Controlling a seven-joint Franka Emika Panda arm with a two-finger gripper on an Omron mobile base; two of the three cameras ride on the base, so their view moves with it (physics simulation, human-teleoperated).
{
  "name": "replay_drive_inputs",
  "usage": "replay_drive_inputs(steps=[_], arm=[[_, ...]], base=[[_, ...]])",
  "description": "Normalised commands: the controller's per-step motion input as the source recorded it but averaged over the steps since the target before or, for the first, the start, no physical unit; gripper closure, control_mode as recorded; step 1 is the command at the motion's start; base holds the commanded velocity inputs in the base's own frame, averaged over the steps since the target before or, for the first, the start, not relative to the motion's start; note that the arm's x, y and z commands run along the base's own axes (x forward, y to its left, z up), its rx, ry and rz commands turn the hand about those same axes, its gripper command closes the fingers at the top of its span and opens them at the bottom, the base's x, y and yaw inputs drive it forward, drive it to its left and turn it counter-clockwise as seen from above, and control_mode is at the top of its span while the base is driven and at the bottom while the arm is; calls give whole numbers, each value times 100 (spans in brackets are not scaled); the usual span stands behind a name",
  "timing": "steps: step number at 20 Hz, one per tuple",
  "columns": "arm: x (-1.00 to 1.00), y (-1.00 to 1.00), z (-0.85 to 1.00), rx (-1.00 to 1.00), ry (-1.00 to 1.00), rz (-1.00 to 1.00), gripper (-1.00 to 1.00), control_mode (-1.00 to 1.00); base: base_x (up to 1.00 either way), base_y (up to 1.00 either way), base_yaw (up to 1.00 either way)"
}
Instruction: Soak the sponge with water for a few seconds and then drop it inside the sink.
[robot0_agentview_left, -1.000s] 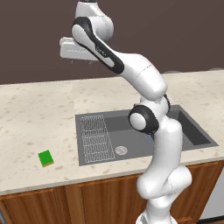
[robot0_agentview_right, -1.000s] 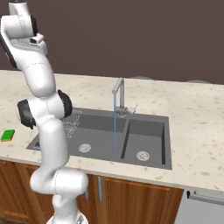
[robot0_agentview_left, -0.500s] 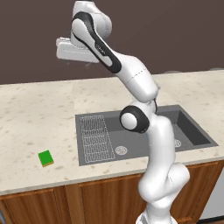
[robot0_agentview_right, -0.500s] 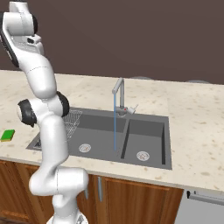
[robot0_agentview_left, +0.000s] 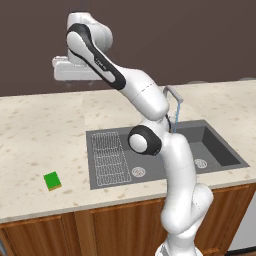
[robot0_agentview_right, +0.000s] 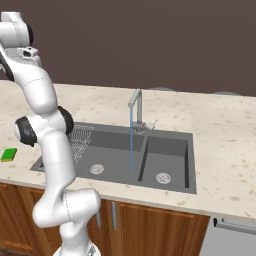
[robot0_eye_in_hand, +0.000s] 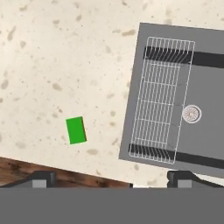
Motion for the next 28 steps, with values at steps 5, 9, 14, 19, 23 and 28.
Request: replay_drive_inputs(steps=[5,9,14,19,23,28], arm=[[-20,24,-42,0,1,10,-100,-100],[-14,16,-29,0,0,14,-100,-100],[-15,4,-25,0,0,18,-100,-100],[-9,12,-35,1,0,17,-100,-100],[-2,21,-60,3,0,13,-100,-100],[-6,3,-64,5,-5,7,-100,-100]], base=[[0,0,0],[0,0,0],[0,0,0],[0,0,0],[0,0,0],[0,0,0]])
